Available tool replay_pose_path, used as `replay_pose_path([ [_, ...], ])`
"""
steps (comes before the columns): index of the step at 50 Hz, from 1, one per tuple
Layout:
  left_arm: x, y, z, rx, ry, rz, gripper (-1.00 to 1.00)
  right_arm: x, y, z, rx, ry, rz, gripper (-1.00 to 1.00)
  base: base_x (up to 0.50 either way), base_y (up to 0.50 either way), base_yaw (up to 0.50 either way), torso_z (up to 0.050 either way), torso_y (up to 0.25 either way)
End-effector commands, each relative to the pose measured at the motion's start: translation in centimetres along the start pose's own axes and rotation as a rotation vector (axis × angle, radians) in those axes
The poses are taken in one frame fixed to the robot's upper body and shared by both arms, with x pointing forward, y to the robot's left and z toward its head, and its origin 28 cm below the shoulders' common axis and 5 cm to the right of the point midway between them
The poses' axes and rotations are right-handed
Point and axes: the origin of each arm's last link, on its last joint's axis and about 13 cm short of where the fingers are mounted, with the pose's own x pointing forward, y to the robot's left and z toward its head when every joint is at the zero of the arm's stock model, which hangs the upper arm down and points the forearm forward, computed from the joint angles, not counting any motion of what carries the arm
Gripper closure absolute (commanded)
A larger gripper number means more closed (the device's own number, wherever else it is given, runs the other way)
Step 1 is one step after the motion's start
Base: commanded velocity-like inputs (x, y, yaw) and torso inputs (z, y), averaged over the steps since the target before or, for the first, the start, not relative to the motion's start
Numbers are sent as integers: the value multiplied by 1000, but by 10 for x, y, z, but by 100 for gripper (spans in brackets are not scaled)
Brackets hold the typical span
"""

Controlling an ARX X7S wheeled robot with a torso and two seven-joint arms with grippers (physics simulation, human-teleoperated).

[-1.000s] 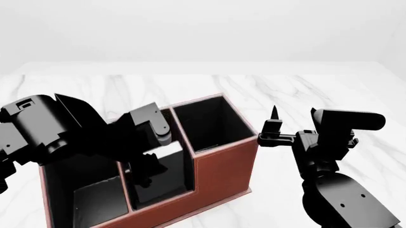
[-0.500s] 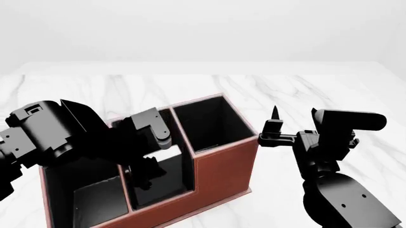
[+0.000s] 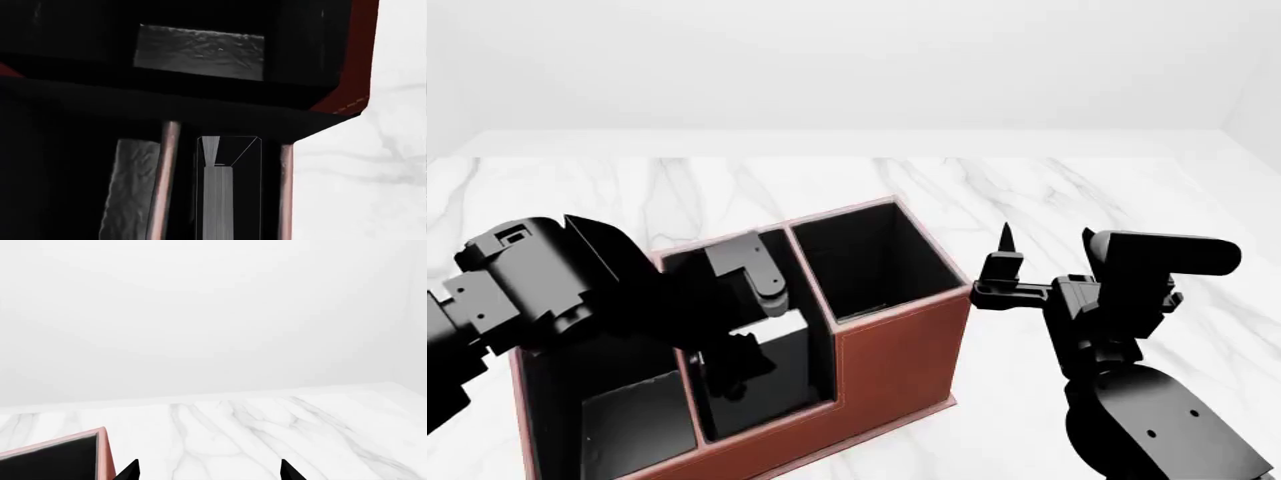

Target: Pick up the book and place it in the back compartment of the caddy.

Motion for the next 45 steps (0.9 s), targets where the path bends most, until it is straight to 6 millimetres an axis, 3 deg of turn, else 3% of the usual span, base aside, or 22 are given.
replay_pose_path([
  [1,-8,8,7,-24,-23,0,-100,0,0,0,2,0,3,-100,0,0,0,0,0],
  [22,-13,-8,10,-12,-24,24,-100,0,1,1,1,-1,6,-100,0,0,0,0,0],
  [30,-41,-12,23,-5,-28,47,-100,0,1,2,0,-3,6,-100,0,0,0,0,0],
  [39,-80,-39,39,15,-55,116,-100,-1,2,3,0,-9,13,-100,0,0,0,0,0],
  [45,-90,-47,43,24,-63,139,-100,-2,3,6,-1,-13,16,-100,0,0,0,0,0],
])
